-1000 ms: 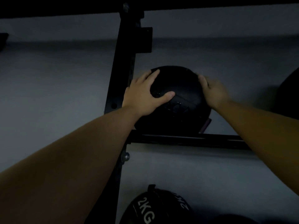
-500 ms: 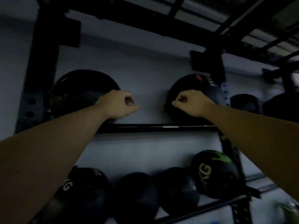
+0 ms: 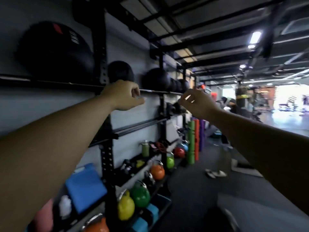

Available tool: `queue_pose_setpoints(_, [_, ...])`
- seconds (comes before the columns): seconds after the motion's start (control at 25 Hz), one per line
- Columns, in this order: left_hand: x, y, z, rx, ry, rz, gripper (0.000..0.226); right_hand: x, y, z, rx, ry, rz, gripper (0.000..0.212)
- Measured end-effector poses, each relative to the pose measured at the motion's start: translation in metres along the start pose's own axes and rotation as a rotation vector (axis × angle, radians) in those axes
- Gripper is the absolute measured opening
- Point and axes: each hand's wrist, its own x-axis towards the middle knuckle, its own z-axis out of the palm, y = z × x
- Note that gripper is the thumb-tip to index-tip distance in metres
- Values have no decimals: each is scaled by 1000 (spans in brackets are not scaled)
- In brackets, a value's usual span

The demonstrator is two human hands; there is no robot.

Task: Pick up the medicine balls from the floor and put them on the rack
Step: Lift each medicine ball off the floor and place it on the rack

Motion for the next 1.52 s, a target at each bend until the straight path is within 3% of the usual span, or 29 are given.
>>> queue_pose_setpoints(0.24, [17, 180, 128, -135, -162, 178, 33, -91, 140, -114, -239, -64, 212, 23])
queue_pose_setpoints(0.56, [68, 303, 239, -322, -258, 346, 37, -130, 267, -164, -378, -13, 409, 28])
queue_pose_setpoints(0.84, [134, 302, 390, -311, -361, 388, 41, -84, 384, -101, -464, -73, 445, 26])
queue_pose_setpoints(1.12, [246, 246, 514, -298, -450, 344, 40, 19, 493, 1, -428, -156, 532, 29])
queue_pose_setpoints(1.28, [281, 228, 589, -330, -486, 285, 47, 35, 558, 53, -401, -202, 611, 33])
queue_pose_setpoints(1.36, [289, 228, 635, -339, -515, 241, 60, 31, 599, 74, -393, -240, 635, 40])
queue_pose_setpoints(1.52, [294, 231, 735, -380, -614, 175, 78, 23, 693, 117, -362, -324, 703, 77])
